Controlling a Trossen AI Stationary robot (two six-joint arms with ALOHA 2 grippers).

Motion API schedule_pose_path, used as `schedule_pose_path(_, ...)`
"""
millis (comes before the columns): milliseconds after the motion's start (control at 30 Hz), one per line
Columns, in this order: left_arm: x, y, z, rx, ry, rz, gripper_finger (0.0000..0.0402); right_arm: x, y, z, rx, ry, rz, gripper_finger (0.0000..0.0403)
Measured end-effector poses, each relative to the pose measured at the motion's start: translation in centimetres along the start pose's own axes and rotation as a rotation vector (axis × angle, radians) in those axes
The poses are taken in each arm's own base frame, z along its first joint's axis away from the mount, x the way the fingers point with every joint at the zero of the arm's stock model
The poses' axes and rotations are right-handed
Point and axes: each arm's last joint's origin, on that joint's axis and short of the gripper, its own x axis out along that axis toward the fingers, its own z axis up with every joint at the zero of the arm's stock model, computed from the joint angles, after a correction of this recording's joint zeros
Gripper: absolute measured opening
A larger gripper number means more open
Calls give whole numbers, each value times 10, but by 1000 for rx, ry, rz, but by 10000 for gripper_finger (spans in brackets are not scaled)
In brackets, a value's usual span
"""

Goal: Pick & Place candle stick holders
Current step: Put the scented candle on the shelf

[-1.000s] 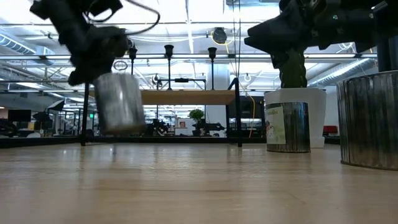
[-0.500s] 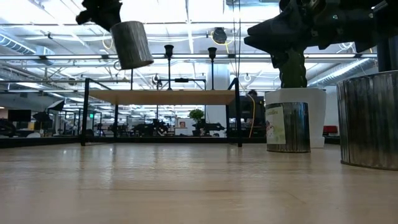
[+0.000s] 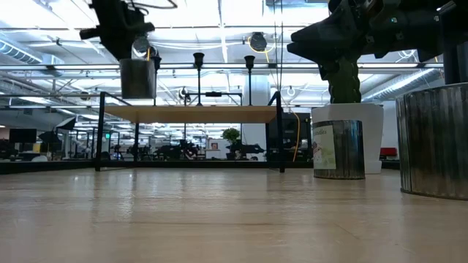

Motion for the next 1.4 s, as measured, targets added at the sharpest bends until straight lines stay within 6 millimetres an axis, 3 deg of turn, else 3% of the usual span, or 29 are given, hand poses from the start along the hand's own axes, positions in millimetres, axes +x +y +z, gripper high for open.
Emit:
schedule_pose_path(333,36,7,20,-52,91,-6,5,0,0,-1,-1,8,-1,105)
schedule_pose_path(500,42,10,23,-53,99,12,35,0,0,-1,-1,7,-1,105)
schedule_pose_path(1033,43,11,33,4,13,-21,50,0,0,-2,-1,16,-3,109)
schedule_pose_path(1400,42,10,32,73,11,-24,103,0,0,-2,-19,16,-3,169)
